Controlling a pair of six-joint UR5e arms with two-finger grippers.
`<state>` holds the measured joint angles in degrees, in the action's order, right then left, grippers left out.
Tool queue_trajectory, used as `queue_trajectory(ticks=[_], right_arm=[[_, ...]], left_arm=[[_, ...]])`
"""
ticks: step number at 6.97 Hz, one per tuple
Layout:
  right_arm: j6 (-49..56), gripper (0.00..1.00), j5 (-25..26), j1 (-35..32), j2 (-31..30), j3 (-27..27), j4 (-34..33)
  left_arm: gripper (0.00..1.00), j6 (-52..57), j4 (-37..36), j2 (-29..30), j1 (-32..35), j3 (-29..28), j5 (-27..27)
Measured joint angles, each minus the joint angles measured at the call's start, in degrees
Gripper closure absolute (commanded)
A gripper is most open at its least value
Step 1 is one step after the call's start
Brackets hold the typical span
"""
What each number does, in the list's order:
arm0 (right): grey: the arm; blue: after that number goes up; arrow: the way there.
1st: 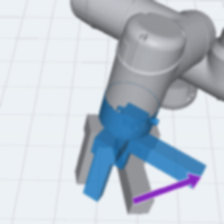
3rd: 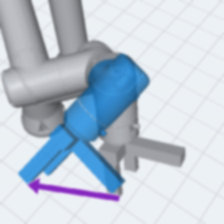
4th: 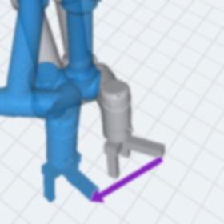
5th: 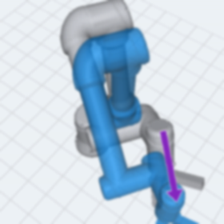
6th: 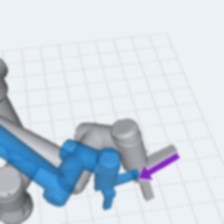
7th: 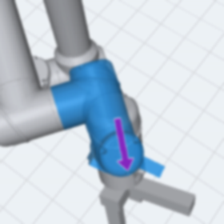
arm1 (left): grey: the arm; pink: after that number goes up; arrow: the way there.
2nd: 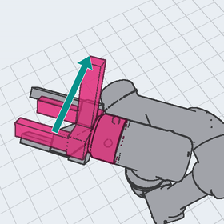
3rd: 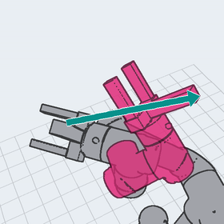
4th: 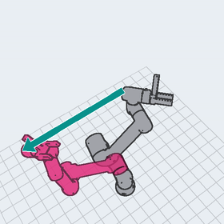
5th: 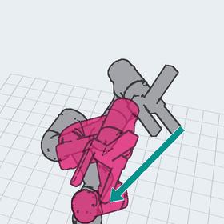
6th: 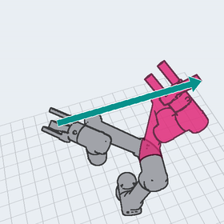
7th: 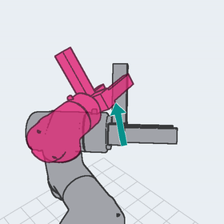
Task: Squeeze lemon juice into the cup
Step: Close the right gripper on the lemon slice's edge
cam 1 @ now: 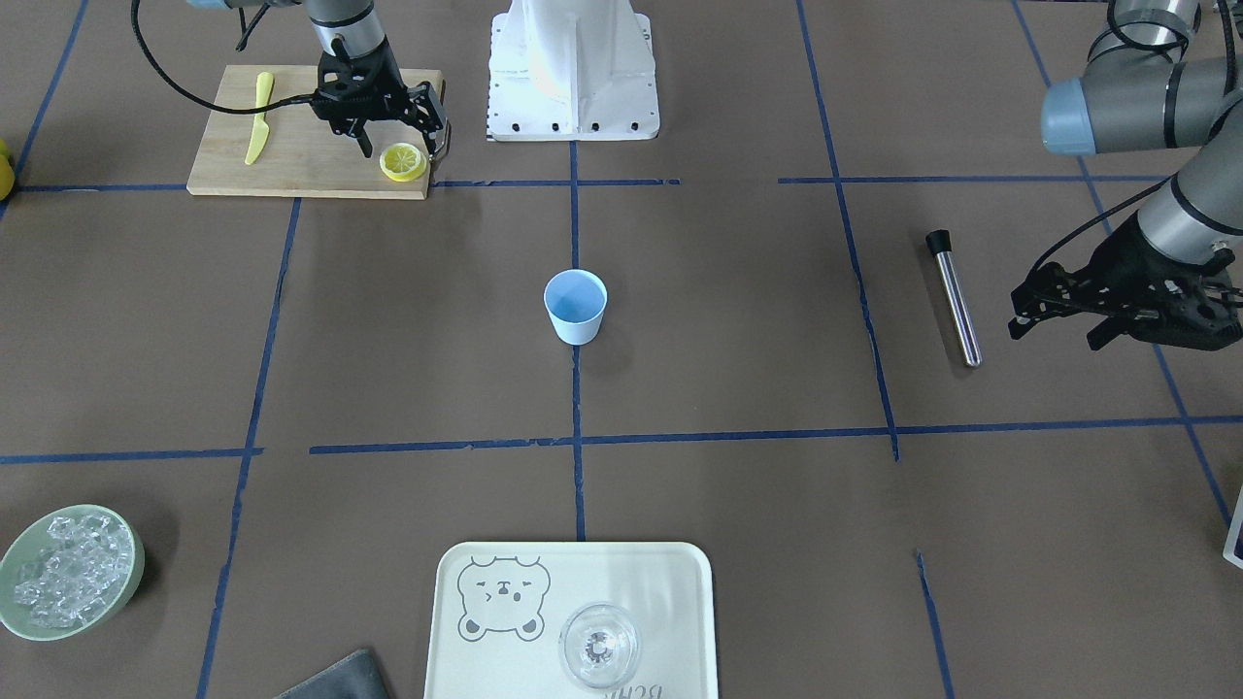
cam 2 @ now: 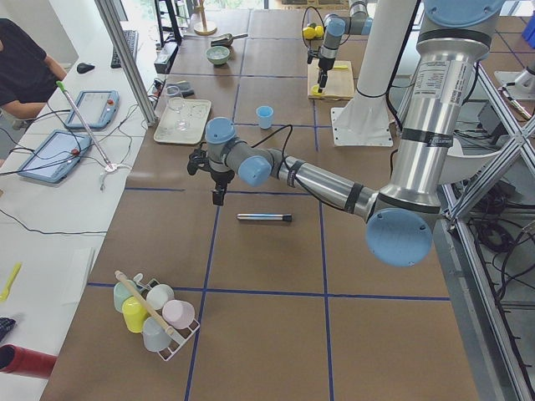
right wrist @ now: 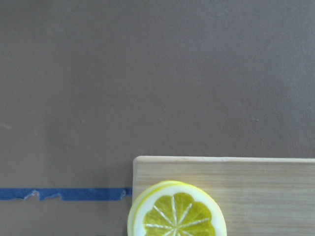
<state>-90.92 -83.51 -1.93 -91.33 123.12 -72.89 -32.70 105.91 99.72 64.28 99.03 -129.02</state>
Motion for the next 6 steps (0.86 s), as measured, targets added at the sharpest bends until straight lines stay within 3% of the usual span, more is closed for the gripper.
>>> queue_trajectory(ticks=[6], right_arm=[[0.3,0.0,0.0,-0.7,0.4,-0.8,0.0]], left_arm=[[0.0,0.2,0.0,0.0,0.0,-0.1,0.3]])
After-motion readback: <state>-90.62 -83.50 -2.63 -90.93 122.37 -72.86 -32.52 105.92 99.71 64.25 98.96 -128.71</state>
